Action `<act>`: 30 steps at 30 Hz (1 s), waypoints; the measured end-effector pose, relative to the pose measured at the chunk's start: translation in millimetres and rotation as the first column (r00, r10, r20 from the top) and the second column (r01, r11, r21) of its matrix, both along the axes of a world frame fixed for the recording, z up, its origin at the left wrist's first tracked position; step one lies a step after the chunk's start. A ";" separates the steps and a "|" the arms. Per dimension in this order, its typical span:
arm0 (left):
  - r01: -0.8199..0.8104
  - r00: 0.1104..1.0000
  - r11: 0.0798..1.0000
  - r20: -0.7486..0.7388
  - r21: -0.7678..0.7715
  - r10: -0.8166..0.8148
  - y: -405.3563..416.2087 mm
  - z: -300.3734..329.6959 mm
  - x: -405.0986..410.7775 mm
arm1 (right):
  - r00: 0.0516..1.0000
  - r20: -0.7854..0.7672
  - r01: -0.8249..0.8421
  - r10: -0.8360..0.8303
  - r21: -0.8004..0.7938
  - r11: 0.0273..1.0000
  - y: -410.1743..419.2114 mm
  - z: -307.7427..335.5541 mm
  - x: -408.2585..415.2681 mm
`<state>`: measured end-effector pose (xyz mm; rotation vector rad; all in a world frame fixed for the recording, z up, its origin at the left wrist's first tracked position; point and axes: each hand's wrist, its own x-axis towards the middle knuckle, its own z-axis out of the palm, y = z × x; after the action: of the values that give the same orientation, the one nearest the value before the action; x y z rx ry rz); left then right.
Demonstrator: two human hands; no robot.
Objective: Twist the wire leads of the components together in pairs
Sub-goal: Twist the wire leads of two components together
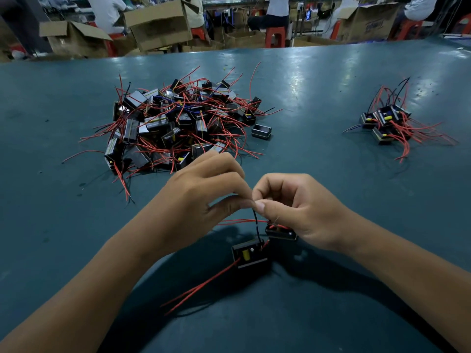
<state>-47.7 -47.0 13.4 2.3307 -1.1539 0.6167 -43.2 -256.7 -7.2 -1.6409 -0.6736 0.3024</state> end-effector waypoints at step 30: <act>0.009 0.990 0.978 -0.134 -0.210 -0.038 4.5 -2.0 2.5 | 0.990 -0.034 0.141 -0.140 0.034 0.989 -1.8 2.5 1.4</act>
<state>-45.2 -42.5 11.4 2.1428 -1.0021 0.5324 -41.8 -258.5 -4.7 -1.6366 -0.5334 0.2123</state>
